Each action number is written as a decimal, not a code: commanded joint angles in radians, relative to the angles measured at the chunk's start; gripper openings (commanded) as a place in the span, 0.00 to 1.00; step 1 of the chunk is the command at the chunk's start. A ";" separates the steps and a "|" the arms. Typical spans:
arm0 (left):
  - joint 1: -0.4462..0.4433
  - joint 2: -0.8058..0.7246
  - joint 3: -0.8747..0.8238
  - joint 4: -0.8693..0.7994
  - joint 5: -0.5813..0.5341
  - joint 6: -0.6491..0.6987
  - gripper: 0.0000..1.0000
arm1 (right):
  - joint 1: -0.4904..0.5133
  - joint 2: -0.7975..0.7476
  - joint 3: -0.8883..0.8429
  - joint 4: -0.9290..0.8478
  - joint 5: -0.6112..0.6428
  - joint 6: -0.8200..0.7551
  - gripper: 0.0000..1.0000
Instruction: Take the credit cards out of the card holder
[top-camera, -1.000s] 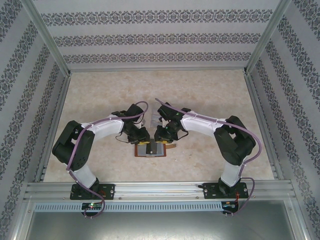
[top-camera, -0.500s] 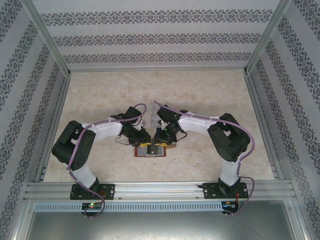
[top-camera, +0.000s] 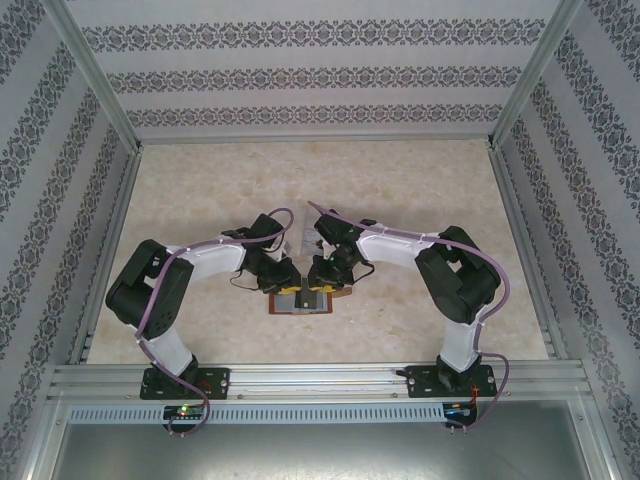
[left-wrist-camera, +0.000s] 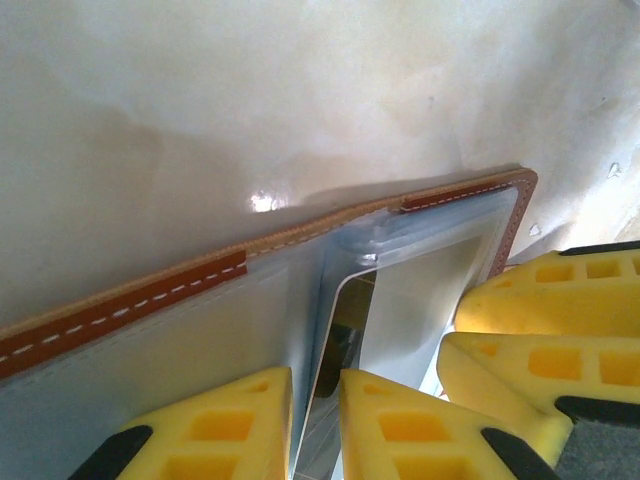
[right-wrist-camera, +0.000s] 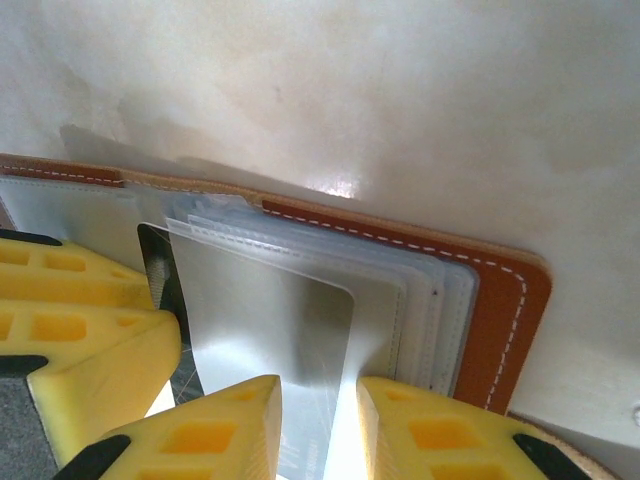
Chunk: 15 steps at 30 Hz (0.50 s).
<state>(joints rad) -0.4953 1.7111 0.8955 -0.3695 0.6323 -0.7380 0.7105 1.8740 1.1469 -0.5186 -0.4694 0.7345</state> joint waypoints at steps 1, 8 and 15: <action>0.013 0.031 0.000 -0.008 0.005 0.023 0.19 | -0.005 0.037 -0.027 -0.021 0.024 -0.006 0.28; 0.013 0.029 -0.009 -0.004 0.002 0.019 0.16 | -0.005 0.039 -0.029 -0.022 0.022 -0.006 0.28; 0.014 -0.006 0.001 -0.043 -0.031 0.032 0.10 | -0.005 0.037 -0.026 -0.027 0.025 -0.009 0.27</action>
<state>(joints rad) -0.4950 1.7210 0.8959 -0.3672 0.6434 -0.7322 0.7090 1.8748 1.1458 -0.5190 -0.4721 0.7345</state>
